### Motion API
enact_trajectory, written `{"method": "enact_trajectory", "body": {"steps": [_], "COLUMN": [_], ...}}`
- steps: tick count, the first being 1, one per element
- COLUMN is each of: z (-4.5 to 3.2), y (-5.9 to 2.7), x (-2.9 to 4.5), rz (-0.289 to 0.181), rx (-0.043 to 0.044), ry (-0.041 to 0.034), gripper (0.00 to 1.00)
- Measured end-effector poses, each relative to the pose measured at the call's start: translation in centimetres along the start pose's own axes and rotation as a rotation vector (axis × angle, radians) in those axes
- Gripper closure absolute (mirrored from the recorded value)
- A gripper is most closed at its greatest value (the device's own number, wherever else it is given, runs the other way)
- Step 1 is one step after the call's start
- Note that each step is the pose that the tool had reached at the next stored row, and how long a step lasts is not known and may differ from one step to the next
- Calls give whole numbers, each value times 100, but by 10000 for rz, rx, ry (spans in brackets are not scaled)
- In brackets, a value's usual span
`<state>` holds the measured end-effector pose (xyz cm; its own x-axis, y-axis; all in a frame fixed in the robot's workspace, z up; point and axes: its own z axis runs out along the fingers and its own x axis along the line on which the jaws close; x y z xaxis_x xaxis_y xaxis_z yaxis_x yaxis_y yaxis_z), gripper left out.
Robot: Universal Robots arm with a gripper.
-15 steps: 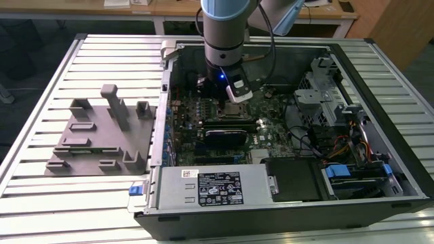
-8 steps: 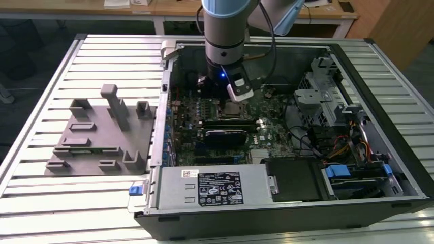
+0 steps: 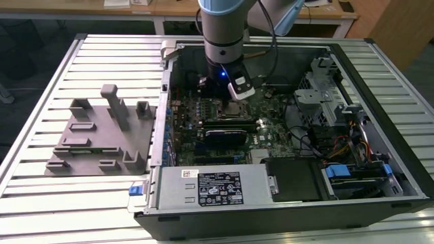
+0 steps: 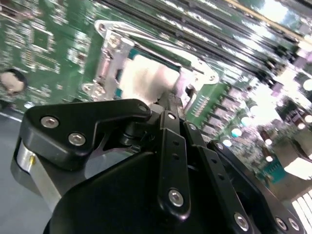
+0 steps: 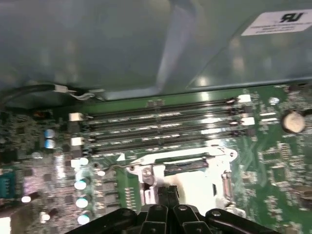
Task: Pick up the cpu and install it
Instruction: 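Close the cpu cover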
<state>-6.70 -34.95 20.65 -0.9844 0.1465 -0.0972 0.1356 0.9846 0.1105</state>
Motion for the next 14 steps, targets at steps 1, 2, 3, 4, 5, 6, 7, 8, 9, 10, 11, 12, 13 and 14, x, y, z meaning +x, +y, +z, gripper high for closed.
{"method": "enact_trajectory", "body": {"steps": [1,2,3,4,5,6,7,8,9,10,11,12,13,14], "z": [1,2,2,2,4,9,15,21,29,35,40,46,50,51], "y": [0,0,1,0,-1,-2,-3,-4,-6,-7,-9,-10,-12,-14], "x": [1,0,0,1,4,7,12,18,24,30,37,44,50,57], "rz": [-10,-13,-14,-14,-10,-6,0,6,8,7,3,0,-4,-7], "rx": [-1,-7,-16,-28,-58,-107,-161,-206,-236,-249,-258,-266,-272,-278], "ry": [-93,-122,-128,-132,-136,-138,-138,-143,-157,-177,-204,-237,-271,-303], "gripper": [89,89,89,89,89,89,89,89,89,89,89,89,89,89]}}
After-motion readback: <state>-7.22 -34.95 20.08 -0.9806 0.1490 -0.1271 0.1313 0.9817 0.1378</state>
